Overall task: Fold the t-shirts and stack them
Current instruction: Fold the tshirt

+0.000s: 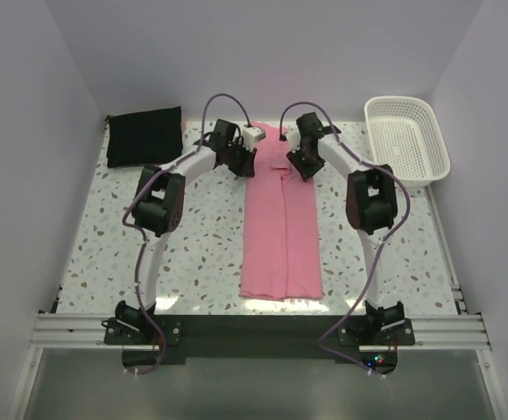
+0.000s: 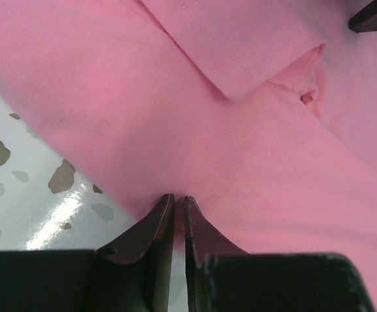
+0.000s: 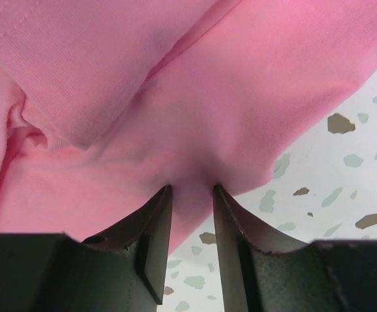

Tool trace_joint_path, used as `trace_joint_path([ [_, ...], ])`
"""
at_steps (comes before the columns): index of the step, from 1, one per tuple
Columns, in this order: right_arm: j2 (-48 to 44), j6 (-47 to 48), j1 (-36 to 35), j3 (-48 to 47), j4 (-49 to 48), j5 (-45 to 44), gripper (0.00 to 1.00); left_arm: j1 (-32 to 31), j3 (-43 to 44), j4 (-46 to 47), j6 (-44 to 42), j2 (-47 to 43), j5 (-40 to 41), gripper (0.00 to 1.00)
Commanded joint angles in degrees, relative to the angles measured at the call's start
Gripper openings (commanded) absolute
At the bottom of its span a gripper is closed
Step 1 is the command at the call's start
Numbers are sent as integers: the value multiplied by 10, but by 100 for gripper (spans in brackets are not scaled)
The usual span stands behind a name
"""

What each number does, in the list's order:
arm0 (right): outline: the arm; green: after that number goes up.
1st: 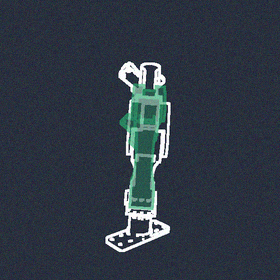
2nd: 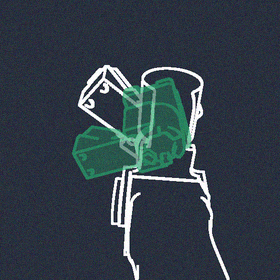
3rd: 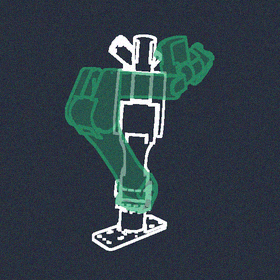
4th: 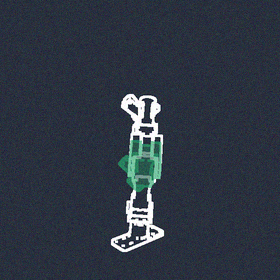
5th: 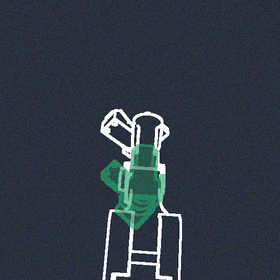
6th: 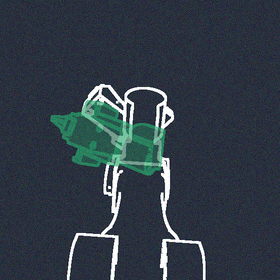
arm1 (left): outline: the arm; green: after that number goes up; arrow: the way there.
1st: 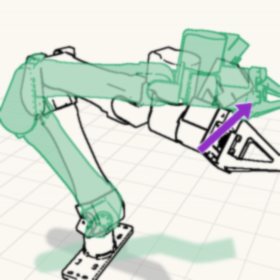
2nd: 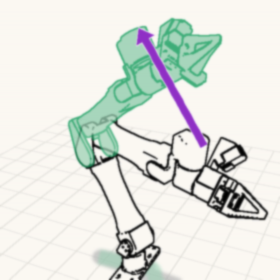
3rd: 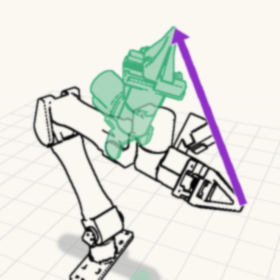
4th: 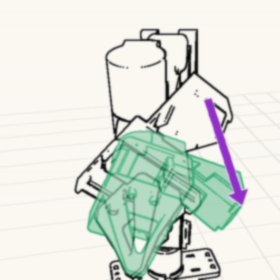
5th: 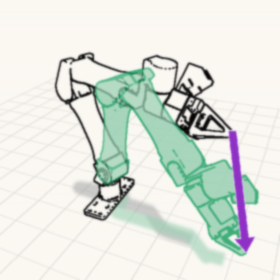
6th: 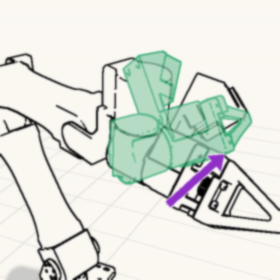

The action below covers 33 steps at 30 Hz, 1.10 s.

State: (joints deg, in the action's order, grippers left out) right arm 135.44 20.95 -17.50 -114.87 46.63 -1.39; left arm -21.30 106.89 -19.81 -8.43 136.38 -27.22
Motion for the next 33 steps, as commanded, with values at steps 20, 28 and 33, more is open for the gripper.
trace_joint_path([
  [20,-517,137,-1,318,-166,253,99,12,-355,35,-289,-583,-140,100],
  [28,-656,504,-10,495,129,439,99,-155,-572,-112,-448,-713,-161,100],
  [33,-741,571,-33,663,147,438,90,-254,-738,9,-417,-757,-87,100],
])
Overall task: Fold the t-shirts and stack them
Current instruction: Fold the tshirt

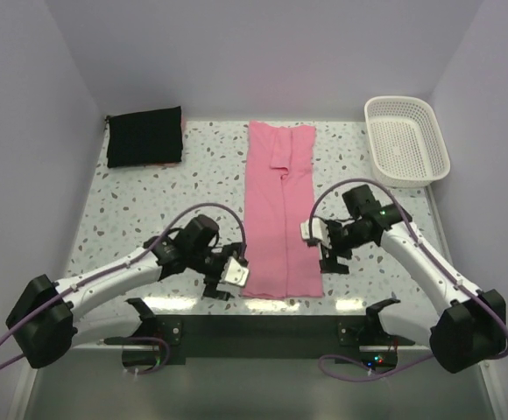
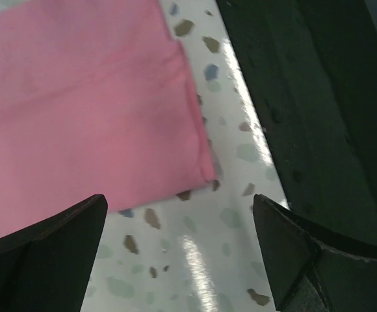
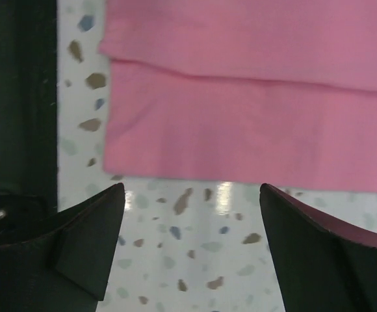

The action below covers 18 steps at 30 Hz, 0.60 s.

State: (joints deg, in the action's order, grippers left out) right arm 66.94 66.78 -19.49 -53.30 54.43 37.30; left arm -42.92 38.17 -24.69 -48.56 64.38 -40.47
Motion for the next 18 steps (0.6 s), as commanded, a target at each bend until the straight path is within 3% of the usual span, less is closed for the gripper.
trace_joint_path([
  [1,-63,140,-31,63,100,46,85,-67,-63,71,-8,-35,57,98],
  [3,-84,180,-47,110,103,35,80,-94,-85,99,-6,-25,73,93],
  [6,-110,241,-63,157,108,22,67,-131,-91,136,7,4,90,76],
  [7,-115,251,-69,167,103,21,58,-144,-92,148,25,18,100,68],
  [10,-123,266,-94,197,89,14,43,-162,-92,186,44,46,122,61],
  [18,-111,198,-136,232,-13,-28,39,-169,-101,220,38,70,157,55],
])
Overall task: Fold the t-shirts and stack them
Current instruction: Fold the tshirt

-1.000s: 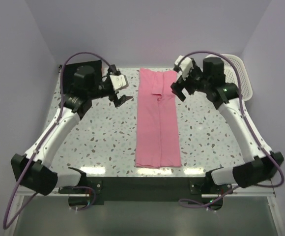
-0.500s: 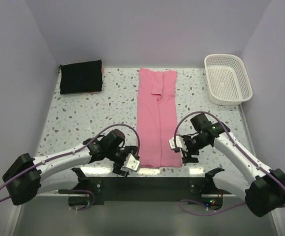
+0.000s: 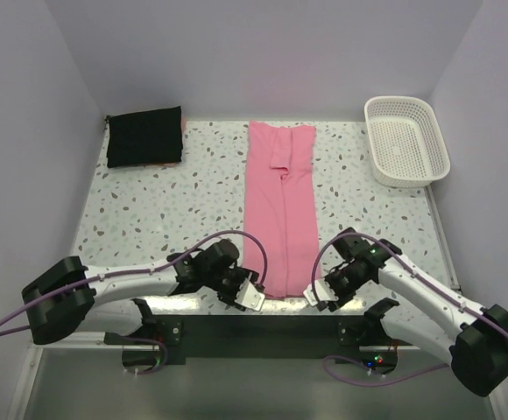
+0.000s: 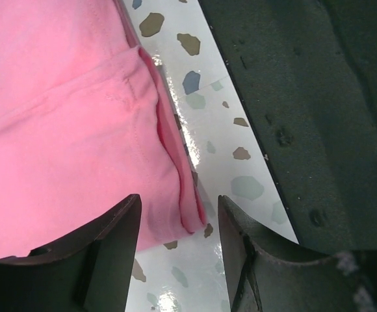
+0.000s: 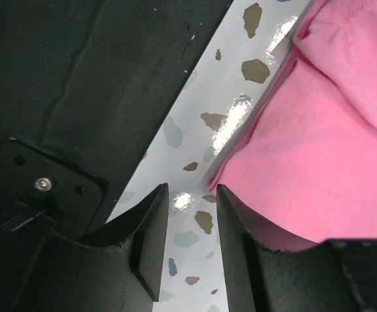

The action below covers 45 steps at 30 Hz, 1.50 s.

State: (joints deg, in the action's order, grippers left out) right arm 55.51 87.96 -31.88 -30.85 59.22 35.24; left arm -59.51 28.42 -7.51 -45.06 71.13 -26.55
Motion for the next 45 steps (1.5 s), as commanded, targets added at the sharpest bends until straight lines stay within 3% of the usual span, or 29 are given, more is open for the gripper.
trace_joint_path([
  [1,4,-23,-21,9,-80,-11,40,-3,-4,50,2,4,22,55],
  [12,43,-45,-45,24,-127,-46,40,-3,1,5,-55,30,19,44],
  [25,86,-129,-122,10,-172,-107,39,-16,19,-27,-101,76,30,46],
  [29,94,-167,-147,4,-184,-141,36,-17,15,-33,-111,71,26,34],
  [35,88,-206,-170,10,-213,-191,34,-17,5,-47,-135,56,20,31],
  [38,90,-214,-183,9,-215,-204,30,-16,3,-51,-143,56,20,25],
  [43,88,-228,-192,16,-227,-224,4,-17,2,-40,-137,56,24,5],
  [45,70,-231,-192,15,-227,-214,0,-17,6,-37,-127,54,19,0],
])
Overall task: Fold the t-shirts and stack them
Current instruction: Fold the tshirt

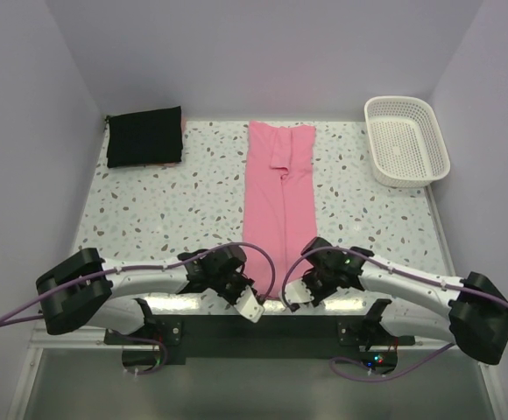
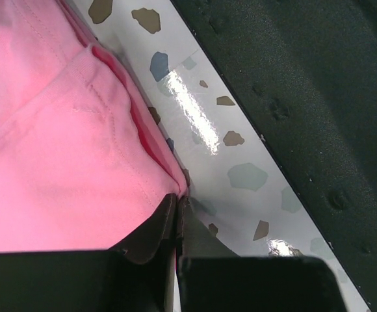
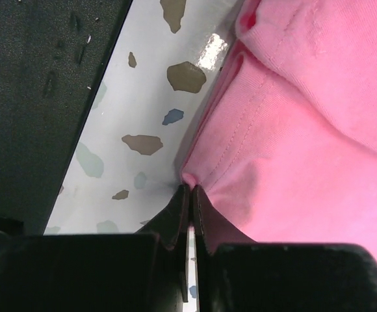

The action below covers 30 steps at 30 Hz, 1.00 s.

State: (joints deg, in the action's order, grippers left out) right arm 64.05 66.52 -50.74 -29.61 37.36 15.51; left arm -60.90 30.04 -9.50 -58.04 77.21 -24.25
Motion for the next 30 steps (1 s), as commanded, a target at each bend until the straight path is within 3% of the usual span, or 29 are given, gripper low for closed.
trace_joint_path([
  [1,-26,-22,-4,2,-12,-13,0,-2,-7,-18,6,-11,-10,0],
  [7,-91,-44,-3,-23,-21,15,0,18,11,-19,31,-68,-61,0],
  [16,-70,-71,34,-84,-71,21,0,147,106,-49,1,-42,-106,0],
  [20,-25,-38,121,-125,-77,53,0,199,153,-40,-3,7,-122,0],
  [30,163,36,250,-260,-104,114,0,306,344,-55,-35,189,-142,0],
])
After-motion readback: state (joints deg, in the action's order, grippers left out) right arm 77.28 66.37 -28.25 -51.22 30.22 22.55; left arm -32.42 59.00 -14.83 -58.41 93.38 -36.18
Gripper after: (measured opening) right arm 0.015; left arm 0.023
